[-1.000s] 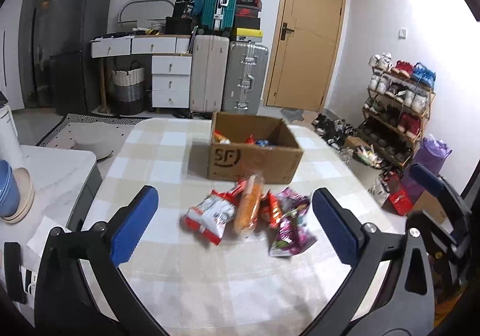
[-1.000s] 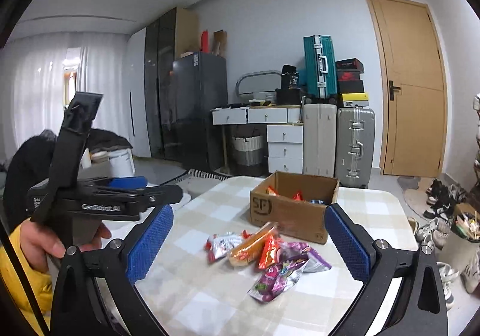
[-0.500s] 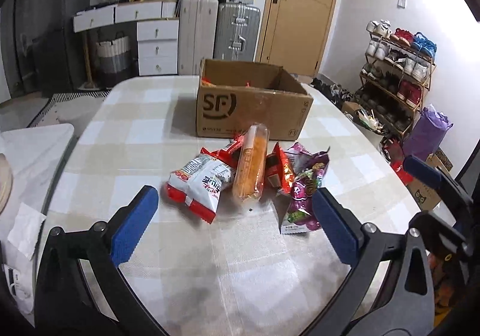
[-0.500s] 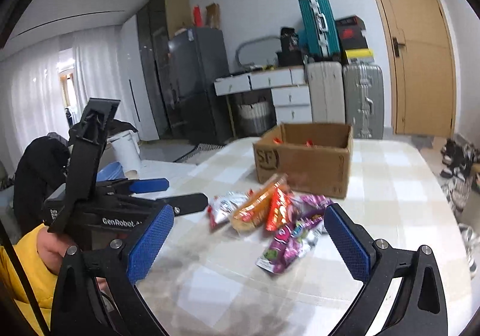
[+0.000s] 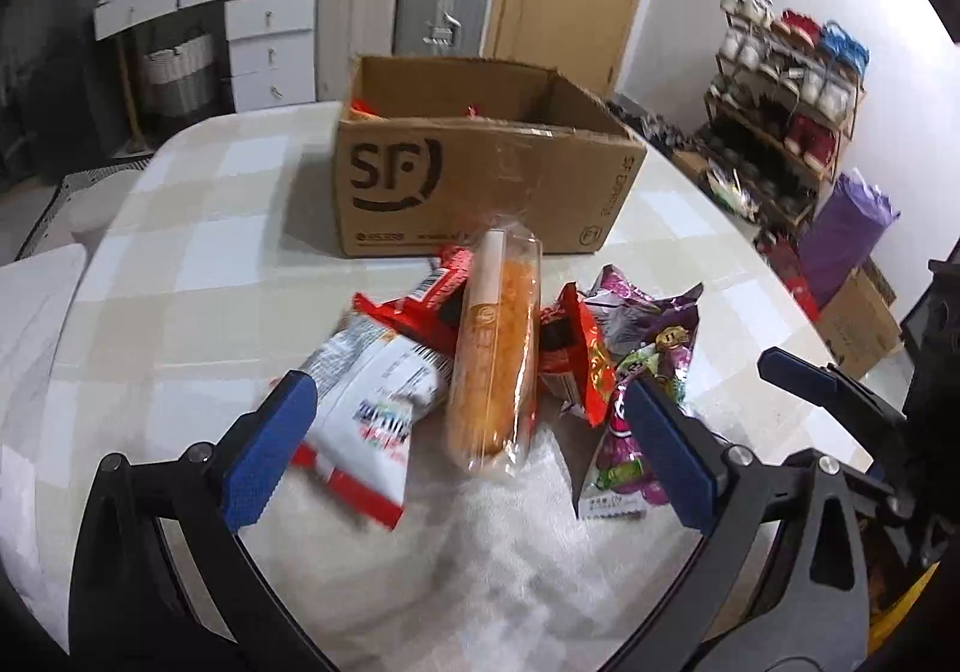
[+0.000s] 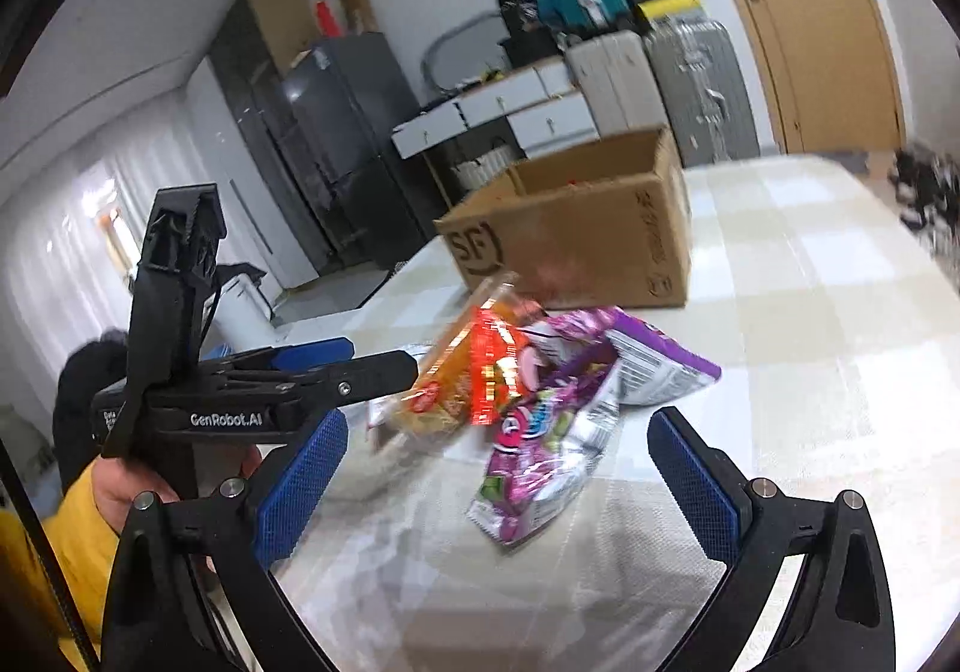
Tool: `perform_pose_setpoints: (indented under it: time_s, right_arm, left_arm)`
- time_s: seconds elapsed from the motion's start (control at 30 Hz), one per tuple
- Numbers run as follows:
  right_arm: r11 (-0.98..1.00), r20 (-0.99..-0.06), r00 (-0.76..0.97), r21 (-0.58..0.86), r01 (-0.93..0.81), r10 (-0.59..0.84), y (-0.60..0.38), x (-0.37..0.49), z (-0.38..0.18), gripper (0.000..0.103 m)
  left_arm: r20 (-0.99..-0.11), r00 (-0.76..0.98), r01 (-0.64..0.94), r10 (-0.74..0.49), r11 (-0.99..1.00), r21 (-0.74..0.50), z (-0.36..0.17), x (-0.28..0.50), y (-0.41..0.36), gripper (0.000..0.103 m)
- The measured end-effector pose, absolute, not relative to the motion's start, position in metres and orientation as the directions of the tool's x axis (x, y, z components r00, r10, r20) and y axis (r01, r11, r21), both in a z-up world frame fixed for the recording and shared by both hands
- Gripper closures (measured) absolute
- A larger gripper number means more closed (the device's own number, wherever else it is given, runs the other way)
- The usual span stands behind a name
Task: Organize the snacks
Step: 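Grasp the orange bread roll with the left tool while the right tool reaches the purple bag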
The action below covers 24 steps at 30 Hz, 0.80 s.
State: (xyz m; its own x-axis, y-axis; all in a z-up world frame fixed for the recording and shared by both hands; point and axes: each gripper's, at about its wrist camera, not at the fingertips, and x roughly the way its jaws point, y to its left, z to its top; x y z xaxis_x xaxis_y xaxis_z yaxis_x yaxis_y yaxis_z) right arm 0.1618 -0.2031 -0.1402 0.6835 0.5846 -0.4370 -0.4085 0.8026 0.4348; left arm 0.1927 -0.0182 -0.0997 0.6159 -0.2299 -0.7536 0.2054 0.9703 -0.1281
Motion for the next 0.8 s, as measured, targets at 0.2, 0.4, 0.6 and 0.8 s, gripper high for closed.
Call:
perform_pose_setpoints:
  time_s: [0.2, 0.4, 0.6, 0.8]
  right_arm:
    - [0.779, -0.447, 0.667, 0.524, -0.346, 0.597, -0.214, 0.176, -0.157, 0.001]
    - [0.782, -0.463, 0.642, 0.479, -0.398, 0.611, -0.198, 0.177, -0.158, 0.001]
    - [0.776, -0.466, 0.632, 0.487, -0.402, 0.62, -0.197, 0.177, -0.16, 0.001]
    - [0.76, -0.459, 0.631, 0.541, -0.36, 0.625, -0.209, 0.179, -0.165, 0.001]
  left_arm:
    - [-0.781, 0.613, 0.217, -0.123, 0.976, 0.017, -0.117, 0.232, -0.036, 0.008]
    - [-0.81, 0.569, 0.276, -0.142, 0.961, 0.025, -0.136, 0.264, -0.049, 0.023]
    - [-0.809, 0.569, 0.286, -0.148, 0.958, 0.027, -0.14, 0.289, -0.054, 0.056]
    - [-0.822, 0.543, 0.329, -0.169, 0.944, 0.024, -0.142, 0.304, -0.074, 0.077]
